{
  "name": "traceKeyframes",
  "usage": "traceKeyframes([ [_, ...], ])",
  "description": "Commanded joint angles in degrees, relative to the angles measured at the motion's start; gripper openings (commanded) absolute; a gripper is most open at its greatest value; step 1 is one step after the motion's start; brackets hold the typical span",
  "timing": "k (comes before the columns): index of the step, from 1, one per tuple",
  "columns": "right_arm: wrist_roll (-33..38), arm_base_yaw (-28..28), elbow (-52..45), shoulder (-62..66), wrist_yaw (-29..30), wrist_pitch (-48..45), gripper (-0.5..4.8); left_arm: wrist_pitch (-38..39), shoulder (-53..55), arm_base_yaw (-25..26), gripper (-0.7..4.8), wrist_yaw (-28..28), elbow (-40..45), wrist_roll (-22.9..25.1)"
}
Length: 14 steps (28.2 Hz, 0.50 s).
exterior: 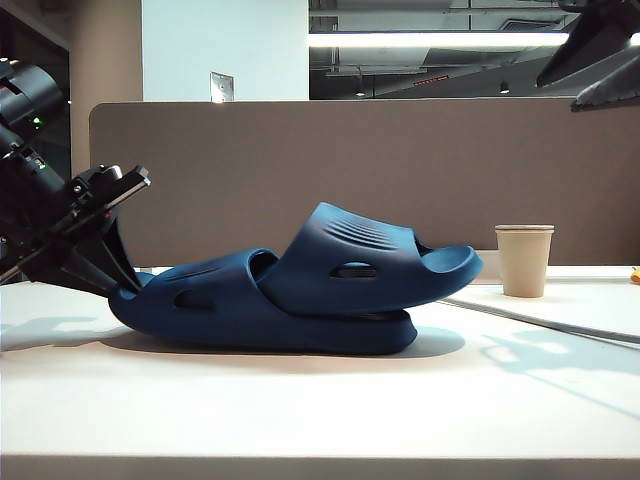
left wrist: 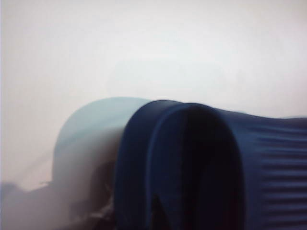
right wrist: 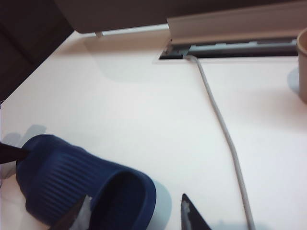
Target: Interlock the pair of blue slippers on the table with their fronts facing up.
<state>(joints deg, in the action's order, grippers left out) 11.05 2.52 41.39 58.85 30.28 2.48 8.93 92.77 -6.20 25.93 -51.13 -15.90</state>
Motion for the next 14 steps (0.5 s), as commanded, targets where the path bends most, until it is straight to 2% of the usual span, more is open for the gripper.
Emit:
traceKeyframes([
  [1, -0.2, 0.11, 0.17, -0.26, 1.46, 0.76, 2.37, -0.22, -0.22, 0.09, 0.67, -1.7, -0.17, 0.94],
  [4, -0.2, 0.11, 0.17, -0.28, 2.38, 1.18, 2.37, 0.35, -0.22, 0.09, 0.69, -1.73, -0.17, 0.96],
  [7, -0.17, 0.11, 0.2, -0.28, 3.32, 1.14, 2.37, 0.61, -0.22, 0.09, 1.26, -2.43, -0.17, 0.94],
  [10, -0.2, 0.11, 0.2, -0.28, 3.34, 1.14, 2.37, 0.72, -0.22, 0.09, 1.34, -2.84, -0.17, 1.27],
  [14, -0.17, 0.11, 0.2, -0.44, 4.44, 1.14, 2.37, 0.79, -0.24, 0.09, 1.91, -3.23, -0.2, 2.05],
])
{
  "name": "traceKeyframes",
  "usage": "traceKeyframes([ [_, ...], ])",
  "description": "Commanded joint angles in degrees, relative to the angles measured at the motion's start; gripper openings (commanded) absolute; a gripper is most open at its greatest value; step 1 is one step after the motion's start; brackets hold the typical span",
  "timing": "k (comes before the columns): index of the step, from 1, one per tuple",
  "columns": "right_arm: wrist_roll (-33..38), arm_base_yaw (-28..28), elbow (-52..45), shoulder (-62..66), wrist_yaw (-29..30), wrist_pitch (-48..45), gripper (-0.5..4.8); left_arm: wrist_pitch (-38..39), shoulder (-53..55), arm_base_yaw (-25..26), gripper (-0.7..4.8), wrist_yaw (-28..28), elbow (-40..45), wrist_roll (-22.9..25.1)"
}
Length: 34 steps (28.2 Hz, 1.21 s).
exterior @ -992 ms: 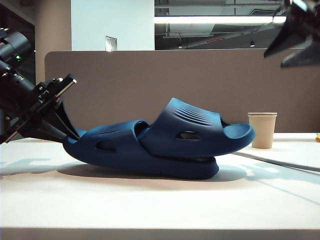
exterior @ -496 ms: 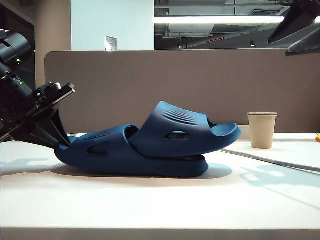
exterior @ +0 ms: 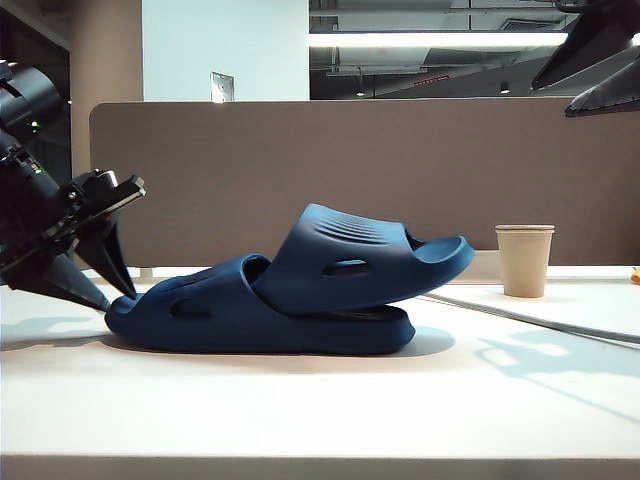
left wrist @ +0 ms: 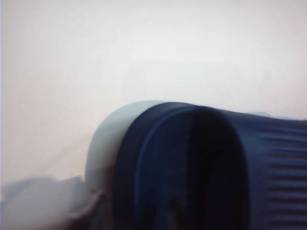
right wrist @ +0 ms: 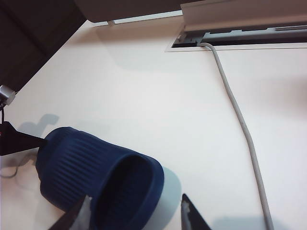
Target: Interlock the pair of blue slippers on the table with their fronts facing up.
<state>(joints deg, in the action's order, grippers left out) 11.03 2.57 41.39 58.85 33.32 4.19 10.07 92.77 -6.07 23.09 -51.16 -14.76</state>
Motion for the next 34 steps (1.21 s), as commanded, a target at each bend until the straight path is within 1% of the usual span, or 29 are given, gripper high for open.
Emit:
traceKeyframes([
  [1, -0.15, 0.07, 0.2, -0.55, 1.4, -0.55, 2.37, -0.33, -0.24, -0.02, 1.93, -0.37, -0.17, 0.94],
  [3, -0.17, 0.07, 0.2, -0.9, 1.42, -0.48, 2.37, -0.31, -0.28, 0.04, 1.98, -0.37, -0.17, 0.94],
  [5, -0.2, 0.07, 0.2, -1.42, 1.68, -0.55, 2.37, -0.37, -0.76, 0.11, 2.51, -0.42, -0.2, 0.92],
  [7, -0.24, 0.07, 0.2, -2.03, 1.51, -0.57, 2.36, -0.48, -1.79, 0.17, 2.77, -0.39, -0.26, 0.94],
  [13, -0.57, 0.04, 0.2, -5.75, 1.36, -1.01, 2.31, -3.13, -10.58, 0.17, 2.78, 0.11, -0.28, 0.81],
  [15, 0.15, 0.04, 0.2, -7.23, 1.38, -0.72, 2.29, -4.26, -14.97, 0.17, 2.77, 1.66, -0.28, 0.74],
  [19, 2.54, 0.02, 0.2, -10.71, 1.55, 0.35, 2.29, -5.01, -24.06, 0.17, 2.72, 5.05, -0.28, -0.96],
  [23, 3.74, 0.02, 0.2, -15.54, 1.53, 0.42, 2.29, -5.01, -34.64, 0.17, 2.72, 6.32, -0.28, -2.05],
  [26, 5.46, 0.0, 0.2, -19.52, 1.2, 0.57, 2.29, -4.94, -41.68, 0.17, 2.72, 6.25, -0.28, -3.3],
  [28, 5.68, 0.0, 0.2, -21.9, 1.05, 0.81, 2.29, -4.55, -45.62, 0.17, 2.69, 6.03, -0.26, -3.28],
  [34, 4.37, 0.0, 0.2, -28.55, -3.85, 6.38, 2.29, 1.2, -56.33, 0.15, 2.68, 2.73, -0.2, -2.67],
])
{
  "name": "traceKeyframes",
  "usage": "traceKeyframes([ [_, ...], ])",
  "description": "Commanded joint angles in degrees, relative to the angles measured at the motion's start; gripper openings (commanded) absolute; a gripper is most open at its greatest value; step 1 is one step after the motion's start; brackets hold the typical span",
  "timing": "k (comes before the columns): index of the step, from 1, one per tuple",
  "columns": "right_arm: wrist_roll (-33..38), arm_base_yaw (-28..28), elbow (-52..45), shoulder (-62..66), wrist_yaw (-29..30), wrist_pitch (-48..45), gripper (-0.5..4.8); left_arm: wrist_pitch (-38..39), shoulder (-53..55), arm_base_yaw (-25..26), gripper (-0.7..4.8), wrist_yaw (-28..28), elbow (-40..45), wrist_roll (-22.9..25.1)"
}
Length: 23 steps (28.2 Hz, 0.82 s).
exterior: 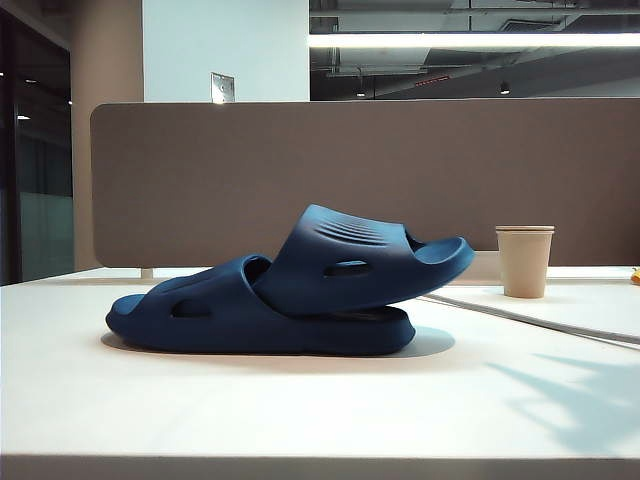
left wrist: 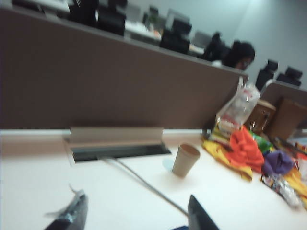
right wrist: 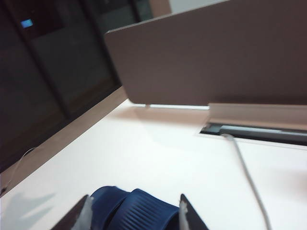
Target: Interlock the pair of blue slippers on the table with their fronts facing up.
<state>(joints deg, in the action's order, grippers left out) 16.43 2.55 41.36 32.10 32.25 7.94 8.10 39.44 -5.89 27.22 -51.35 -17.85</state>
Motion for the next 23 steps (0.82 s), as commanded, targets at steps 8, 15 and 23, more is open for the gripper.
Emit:
traceKeyframes([
  [8, -4.96, 0.02, 0.2, -8.66, -7.52, 9.53, 2.29, 13.22, -12.24, -0.09, 2.56, -1.79, 0.07, 5.68],
  [15, -7.67, 0.02, 0.07, -13.09, -13.44, 16.13, 2.29, 18.25, -18.05, -0.09, 2.36, -2.08, 1.53, 5.84],
  [23, -7.85, 0.02, -3.78, -21.88, -14.38, 17.77, 2.29, 18.14, -29.03, -0.09, 2.36, -5.6, 9.68, 5.66],
])
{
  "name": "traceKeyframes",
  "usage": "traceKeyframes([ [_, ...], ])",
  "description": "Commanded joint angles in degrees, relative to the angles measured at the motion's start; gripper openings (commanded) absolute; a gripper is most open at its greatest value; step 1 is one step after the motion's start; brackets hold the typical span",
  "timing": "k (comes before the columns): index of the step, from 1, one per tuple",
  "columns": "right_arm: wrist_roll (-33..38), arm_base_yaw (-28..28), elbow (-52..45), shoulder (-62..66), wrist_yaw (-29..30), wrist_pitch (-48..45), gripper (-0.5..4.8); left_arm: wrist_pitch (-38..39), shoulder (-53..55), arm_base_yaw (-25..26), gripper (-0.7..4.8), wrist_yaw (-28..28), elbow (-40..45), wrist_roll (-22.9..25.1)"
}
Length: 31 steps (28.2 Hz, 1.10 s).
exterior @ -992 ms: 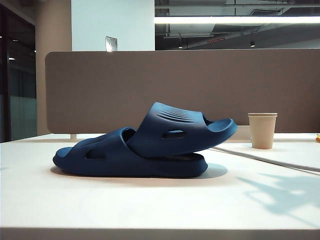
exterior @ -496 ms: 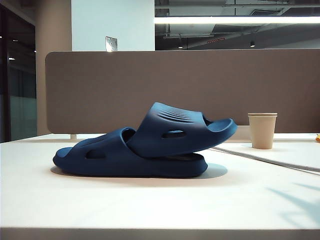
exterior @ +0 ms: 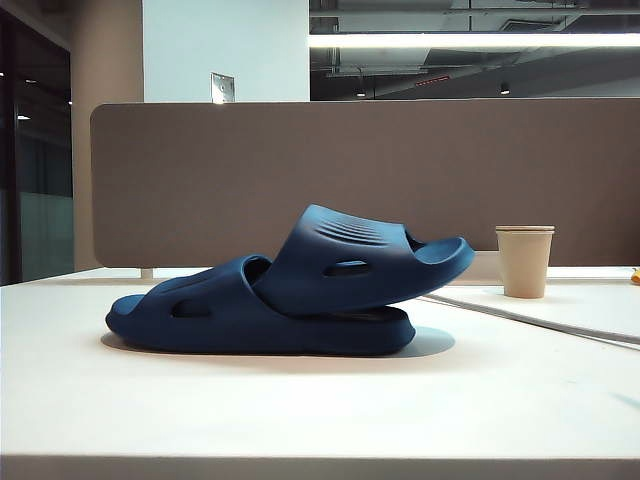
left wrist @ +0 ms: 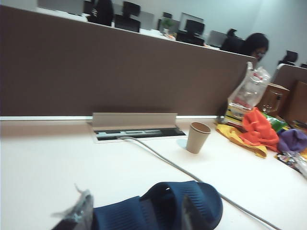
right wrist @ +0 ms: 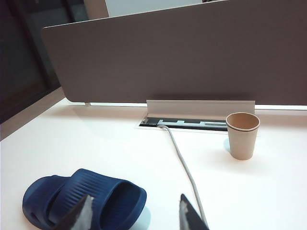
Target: Interlock the pair of blue slippers on the table with their fronts facing up.
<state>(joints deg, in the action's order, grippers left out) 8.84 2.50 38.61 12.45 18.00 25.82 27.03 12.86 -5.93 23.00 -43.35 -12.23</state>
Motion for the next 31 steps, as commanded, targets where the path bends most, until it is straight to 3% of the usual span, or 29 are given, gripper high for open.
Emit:
traceKeyframes([
  [1, -0.28, 0.07, -1.75, -3.26, -0.09, 0.04, 2.29, -0.94, -3.52, -0.04, 2.36, -1.36, 2.58, -0.24],
  [18, 8.22, 0.07, -13.79, -10.36, -0.07, -1.2, 2.29, -2.56, -7.8, -0.07, 2.37, -1.2, 15.28, -4.42],
  [31, 13.99, 0.09, -21.31, -10.36, 0.37, -2.01, 2.29, -3.96, -7.82, -0.09, 2.37, -1.4, 22.77, -14.88],
])
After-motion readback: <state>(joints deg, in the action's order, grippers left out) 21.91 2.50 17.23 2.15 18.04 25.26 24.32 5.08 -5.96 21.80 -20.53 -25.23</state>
